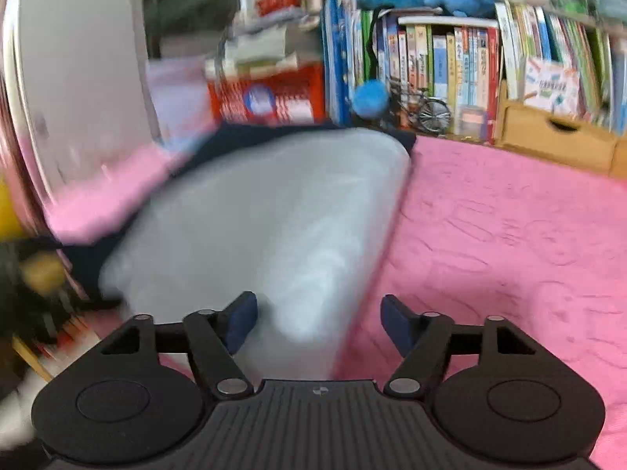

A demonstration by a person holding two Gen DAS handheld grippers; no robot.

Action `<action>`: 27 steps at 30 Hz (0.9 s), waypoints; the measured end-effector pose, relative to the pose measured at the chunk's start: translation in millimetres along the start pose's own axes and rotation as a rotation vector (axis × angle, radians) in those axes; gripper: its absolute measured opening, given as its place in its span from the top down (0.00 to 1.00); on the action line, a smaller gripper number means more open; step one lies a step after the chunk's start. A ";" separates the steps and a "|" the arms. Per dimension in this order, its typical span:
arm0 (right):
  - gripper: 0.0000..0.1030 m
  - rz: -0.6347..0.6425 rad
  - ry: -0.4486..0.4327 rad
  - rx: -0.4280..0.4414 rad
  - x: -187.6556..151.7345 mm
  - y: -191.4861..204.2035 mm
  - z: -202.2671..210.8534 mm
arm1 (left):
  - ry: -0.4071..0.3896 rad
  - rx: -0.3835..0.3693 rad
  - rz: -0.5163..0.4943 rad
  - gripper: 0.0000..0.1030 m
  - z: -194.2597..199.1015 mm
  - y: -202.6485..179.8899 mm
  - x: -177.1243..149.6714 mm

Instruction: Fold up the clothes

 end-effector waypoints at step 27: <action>0.10 -0.103 0.025 -0.038 21.3 -6.5 -60.1 | 0.042 -0.073 0.020 0.00 -73.7 -22.7 34.5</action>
Point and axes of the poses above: each gripper's, at about its wrist camera, not at the fingertips, and z roughly against the way its jaws point, y to its left, x to its top, the point moved 10 cm from there along -z, roughly the way its jaws point, and after that the axes turned 15 degrees about z, right-handed, at the moved point
